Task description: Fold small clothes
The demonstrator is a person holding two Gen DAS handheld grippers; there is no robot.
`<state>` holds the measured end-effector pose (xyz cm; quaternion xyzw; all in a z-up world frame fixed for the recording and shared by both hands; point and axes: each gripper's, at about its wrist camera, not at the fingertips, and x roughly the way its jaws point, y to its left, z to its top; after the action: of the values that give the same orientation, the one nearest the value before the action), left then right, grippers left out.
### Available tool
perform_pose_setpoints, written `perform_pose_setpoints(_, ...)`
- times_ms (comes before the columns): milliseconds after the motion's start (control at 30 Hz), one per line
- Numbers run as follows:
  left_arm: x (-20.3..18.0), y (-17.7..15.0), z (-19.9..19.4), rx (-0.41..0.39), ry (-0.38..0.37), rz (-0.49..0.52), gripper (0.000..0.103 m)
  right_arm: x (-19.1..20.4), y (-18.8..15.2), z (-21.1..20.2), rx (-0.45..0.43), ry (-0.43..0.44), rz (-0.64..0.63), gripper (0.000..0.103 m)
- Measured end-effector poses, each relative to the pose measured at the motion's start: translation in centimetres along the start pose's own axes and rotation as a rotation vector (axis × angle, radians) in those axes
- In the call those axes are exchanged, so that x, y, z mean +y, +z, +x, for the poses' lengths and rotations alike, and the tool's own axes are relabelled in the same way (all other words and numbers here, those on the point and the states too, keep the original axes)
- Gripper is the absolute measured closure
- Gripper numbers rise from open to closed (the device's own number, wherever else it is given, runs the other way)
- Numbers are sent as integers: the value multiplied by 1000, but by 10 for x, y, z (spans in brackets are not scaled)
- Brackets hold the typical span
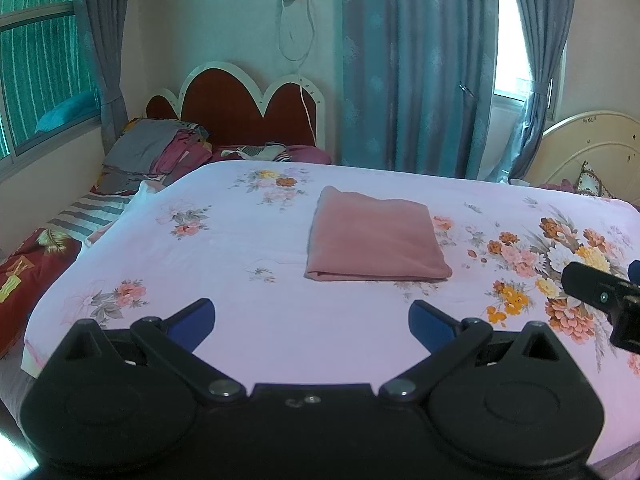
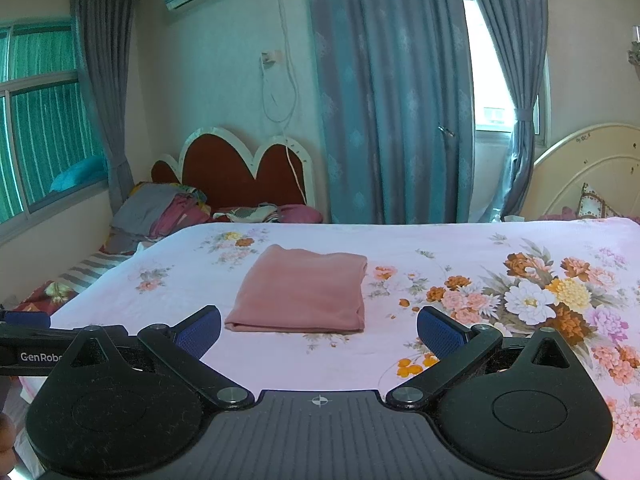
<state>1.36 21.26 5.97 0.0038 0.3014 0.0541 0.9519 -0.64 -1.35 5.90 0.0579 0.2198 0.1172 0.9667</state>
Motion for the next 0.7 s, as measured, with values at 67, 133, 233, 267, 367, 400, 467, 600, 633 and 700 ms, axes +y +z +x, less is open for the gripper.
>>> perform_pose_setpoints(67, 0, 0, 0, 0, 0, 1, 0, 0, -1, 1, 2, -2, 0, 0)
perform_pose_setpoints(133, -1, 0, 1, 1, -1, 1, 0, -1, -1, 1, 2, 0, 1, 0)
perform_pose_setpoints(233, -2, 1, 3, 3, -3, 4, 0, -1, -1, 3, 7, -1, 1, 0)
perform_pose_setpoints(267, -2, 1, 4, 3, -3, 3, 0, 0, -2, 3, 8, -1, 0, 0)
perform_pose_setpoints(367, -1, 1, 7, 8, -8, 3, 0, 0, -2, 5, 11, -2, 1, 0)
perform_pose_setpoints(400, -1, 1, 9, 10, -9, 3, 0, -1, -2, 6, 13, -2, 3, 0)
perform_pose_setpoints(467, -2, 1, 11, 14, -12, 2, 0, -1, -2, 8, 17, -2, 6, 0)
perform_pose_setpoints(600, -1, 2, 15, 17, -15, 4, 0, -1, -1, 13, 24, -4, 8, 0)
perform_pose_setpoints(633, -1, 3, 17, 19, -14, 5, 0, -1, -2, 14, 26, -4, 9, 0)
perform_pose_setpoints(700, -1, 5, 21, 25, -14, 2, 0, -2, 0, 17, 29, -3, 11, 0)
